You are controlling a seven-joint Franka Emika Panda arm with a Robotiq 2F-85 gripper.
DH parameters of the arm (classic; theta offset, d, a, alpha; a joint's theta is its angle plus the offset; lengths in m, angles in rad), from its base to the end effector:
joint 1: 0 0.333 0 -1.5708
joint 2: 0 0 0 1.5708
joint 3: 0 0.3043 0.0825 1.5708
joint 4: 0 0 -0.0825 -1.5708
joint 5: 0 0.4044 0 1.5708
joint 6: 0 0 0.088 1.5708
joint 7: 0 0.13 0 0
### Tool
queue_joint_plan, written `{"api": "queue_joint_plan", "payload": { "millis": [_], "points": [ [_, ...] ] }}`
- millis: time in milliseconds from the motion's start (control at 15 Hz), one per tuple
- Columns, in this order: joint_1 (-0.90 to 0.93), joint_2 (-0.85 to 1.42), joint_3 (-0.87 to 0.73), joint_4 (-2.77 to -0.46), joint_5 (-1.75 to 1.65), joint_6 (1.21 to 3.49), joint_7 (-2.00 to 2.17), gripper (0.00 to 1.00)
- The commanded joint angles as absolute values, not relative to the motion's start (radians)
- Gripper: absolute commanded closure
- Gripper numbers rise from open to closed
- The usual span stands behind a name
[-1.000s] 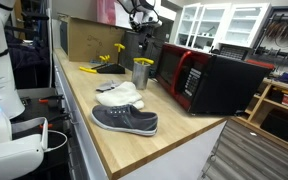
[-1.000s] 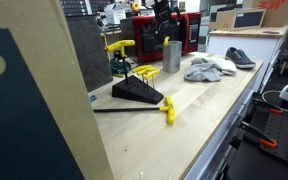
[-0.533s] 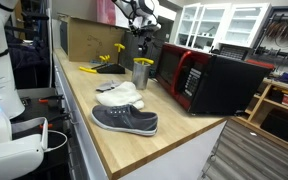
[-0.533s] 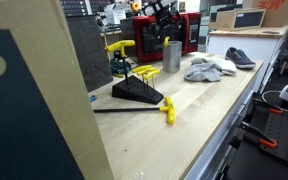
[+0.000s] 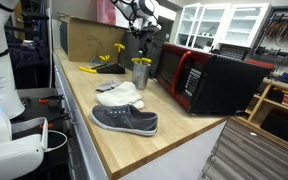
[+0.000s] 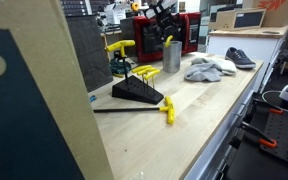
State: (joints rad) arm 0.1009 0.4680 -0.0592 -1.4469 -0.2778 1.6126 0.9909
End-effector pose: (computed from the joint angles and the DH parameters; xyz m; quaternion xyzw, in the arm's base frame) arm 0.6672 -0.0017 0.3642 0.8818 -0.4220 -0.0555 0.2033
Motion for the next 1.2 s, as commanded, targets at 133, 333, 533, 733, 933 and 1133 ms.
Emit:
{"api": "queue_joint_plan", "payload": {
  "millis": [133,333,533,733,933,1133],
  "points": [
    [0.118,0.469,-0.075,-1.433,-0.294,1.571,1.011,0.73],
    [0.119,0.467,-0.075,-1.438,-0.294,1.57,1.012,0.95],
    [0.125,0.466,-0.074,-1.44,-0.303,1.565,1.016,0.52],
    [0.134,0.464,-0.069,-1.445,-0.312,1.561,1.012,0.31],
    [0.149,0.46,-0.066,-1.452,-0.323,1.561,1.011,0.07],
    [0.162,0.46,-0.064,-1.464,-0.336,1.564,1.005,0.38]
  ]
}}
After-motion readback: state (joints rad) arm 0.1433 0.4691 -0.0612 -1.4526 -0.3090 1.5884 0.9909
